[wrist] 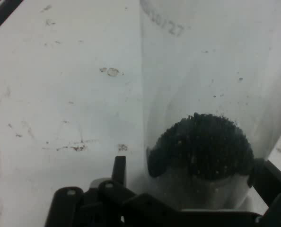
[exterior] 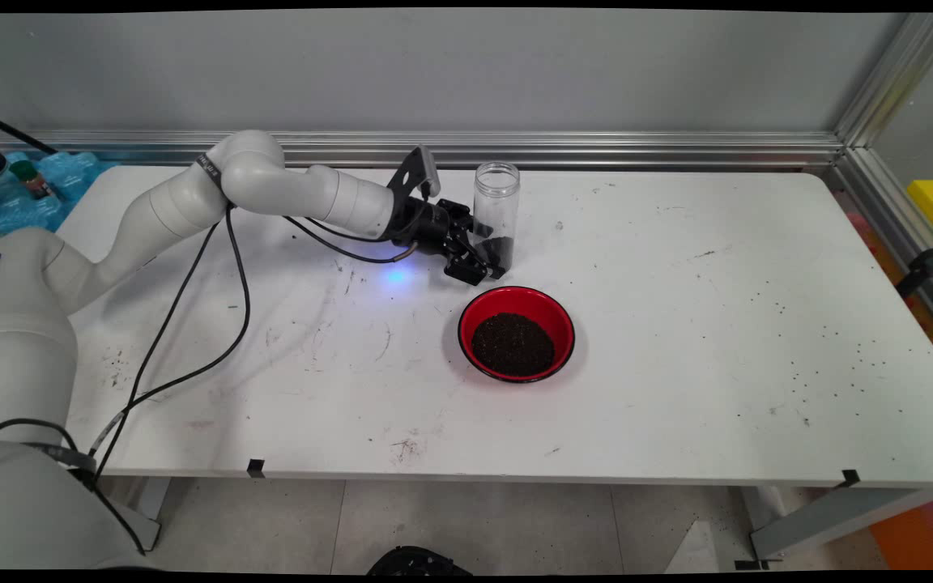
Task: Pick up the black seasoning powder from the table, then pour the black seasoning powder in the red bowl
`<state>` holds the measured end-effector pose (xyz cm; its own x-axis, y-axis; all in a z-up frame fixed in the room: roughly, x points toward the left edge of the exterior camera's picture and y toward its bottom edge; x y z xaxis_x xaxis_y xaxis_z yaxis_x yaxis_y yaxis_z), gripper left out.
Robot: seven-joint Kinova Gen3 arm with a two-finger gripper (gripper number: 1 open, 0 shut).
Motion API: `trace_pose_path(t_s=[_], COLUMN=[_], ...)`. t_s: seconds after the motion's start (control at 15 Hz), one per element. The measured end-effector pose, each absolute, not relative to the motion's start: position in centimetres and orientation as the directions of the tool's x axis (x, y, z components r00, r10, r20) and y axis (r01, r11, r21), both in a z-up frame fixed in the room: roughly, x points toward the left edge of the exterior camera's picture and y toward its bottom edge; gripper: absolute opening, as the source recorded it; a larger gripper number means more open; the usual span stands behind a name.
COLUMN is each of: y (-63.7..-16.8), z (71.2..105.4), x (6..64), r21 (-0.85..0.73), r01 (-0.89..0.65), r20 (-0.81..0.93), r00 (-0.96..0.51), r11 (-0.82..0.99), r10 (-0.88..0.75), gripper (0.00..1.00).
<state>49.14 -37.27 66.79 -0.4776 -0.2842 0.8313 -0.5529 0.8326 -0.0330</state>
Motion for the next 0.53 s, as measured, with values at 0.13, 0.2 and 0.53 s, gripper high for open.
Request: trace_pose_path(t_s=[0.13, 0.2, 0.53], y=[-37.44, -37.48, -37.54], z=[66.67, 66.62, 66.39], x=[49.04, 49.01, 48.91], r21=[-0.031, -0.03, -0.02], r01=[-0.552, -0.552, -0.546], r20=[0.833, 0.834, 0.834], r00=[-0.475, -0.474, -0.471], r11=[0.833, 0.834, 0.838], r10=[-0.284, -0.283, -0.287], gripper=[1.0, 1.0, 0.0])
